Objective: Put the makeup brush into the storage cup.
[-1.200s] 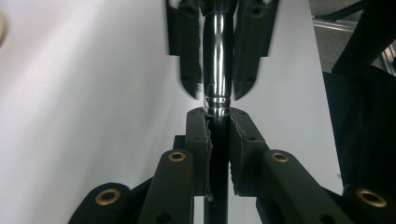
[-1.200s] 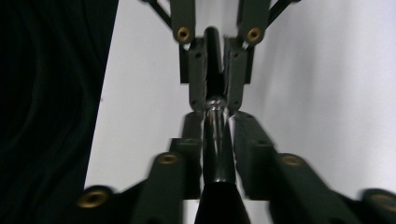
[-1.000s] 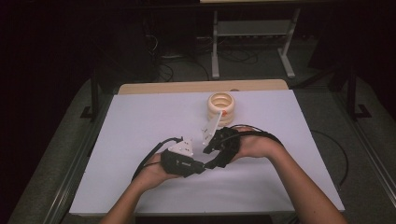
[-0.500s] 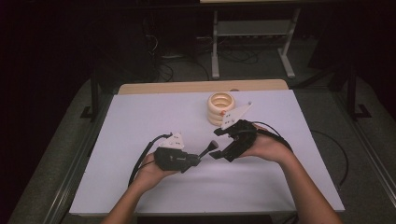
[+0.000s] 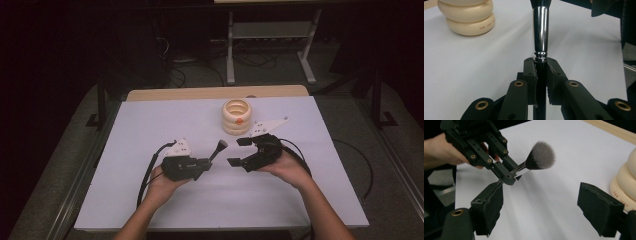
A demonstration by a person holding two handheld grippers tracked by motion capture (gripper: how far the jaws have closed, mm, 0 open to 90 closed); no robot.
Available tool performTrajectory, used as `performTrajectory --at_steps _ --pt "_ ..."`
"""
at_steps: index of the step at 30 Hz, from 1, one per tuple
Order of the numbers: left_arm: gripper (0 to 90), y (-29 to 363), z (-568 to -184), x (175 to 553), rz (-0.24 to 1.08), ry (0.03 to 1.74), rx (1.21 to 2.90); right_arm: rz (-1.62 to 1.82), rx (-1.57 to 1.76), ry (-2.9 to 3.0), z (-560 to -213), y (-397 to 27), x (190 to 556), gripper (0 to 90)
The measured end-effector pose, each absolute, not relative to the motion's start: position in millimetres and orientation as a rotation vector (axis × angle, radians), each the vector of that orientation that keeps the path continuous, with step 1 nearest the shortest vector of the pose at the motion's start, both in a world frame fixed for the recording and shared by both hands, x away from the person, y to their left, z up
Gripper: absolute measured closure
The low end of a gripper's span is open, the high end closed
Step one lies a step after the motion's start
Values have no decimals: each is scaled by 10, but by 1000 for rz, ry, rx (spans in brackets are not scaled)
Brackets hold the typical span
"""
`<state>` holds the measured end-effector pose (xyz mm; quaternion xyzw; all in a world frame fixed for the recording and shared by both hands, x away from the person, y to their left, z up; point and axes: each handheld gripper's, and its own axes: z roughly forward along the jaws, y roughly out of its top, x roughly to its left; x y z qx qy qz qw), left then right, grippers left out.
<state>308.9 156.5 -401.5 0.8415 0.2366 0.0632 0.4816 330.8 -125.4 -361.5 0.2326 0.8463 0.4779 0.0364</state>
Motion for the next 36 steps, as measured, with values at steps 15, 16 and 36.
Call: performTrajectory --at_steps 15,16,36 --pt "795 1564 -4050 3088 190 618 2014 1577 858 2560 -3820 -1210 3291 256" --pt "795 1562 -4055 3088 185 628 2000 1583 855 2557 -3824 -1197 3290 269" --pt "794 1572 -4057 3088 193 641 1956 1676 910 2560 -3868 -1024 3322 541"
